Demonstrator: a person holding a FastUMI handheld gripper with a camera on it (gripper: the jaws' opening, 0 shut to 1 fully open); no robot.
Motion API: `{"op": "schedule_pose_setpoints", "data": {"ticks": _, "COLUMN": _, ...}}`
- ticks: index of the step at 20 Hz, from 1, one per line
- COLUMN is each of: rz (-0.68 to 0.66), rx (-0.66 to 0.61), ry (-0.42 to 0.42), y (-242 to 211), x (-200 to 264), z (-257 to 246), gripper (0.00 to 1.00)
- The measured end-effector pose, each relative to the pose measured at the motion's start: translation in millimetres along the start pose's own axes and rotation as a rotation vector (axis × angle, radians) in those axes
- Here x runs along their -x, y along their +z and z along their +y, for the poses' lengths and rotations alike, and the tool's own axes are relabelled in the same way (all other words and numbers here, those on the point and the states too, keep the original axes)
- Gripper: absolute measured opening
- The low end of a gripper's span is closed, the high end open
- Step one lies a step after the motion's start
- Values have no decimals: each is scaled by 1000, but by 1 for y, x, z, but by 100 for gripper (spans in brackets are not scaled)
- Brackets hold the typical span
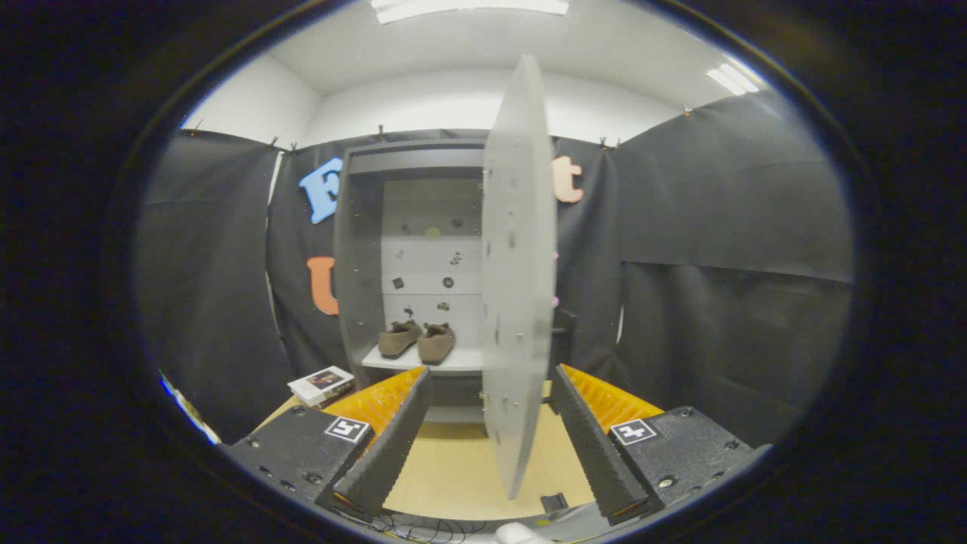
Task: Open the shoe cabinet door, grab the shoes and put them into the shoe cabinet, then close the shoe cabinet door.
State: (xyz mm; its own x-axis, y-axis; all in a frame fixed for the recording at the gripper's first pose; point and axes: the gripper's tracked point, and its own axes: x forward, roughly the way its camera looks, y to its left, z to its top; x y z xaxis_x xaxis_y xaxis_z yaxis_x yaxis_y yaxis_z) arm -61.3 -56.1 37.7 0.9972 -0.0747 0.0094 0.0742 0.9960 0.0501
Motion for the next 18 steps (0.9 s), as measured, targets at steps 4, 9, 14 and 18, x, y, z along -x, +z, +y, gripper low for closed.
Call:
{"op": "schedule_pose_setpoints", "data": {"ticks": 4, "rz": -11, "rx": -24, "ry": -65, "y": 1, "x": 1, "z": -56, "gripper": 100}}
{"op": "schedule_pose_setpoints", "data": {"ticks": 9, "rz": 5, "rx": -29, "ry": -64, "y": -9, "x": -35, "z": -102, "gripper": 100}}
{"op": "schedule_pose_setpoints", "data": {"ticks": 14, "rz": 23, "rx": -64, "ry": 18, "y": -8, "x": -85, "z": -112, "gripper": 100}}
{"op": "schedule_pose_setpoints", "data": {"ticks": 18, "rz": 28, "rx": -80, "ry": 107, "y": -3, "x": -108, "z": -107, "gripper": 100}}
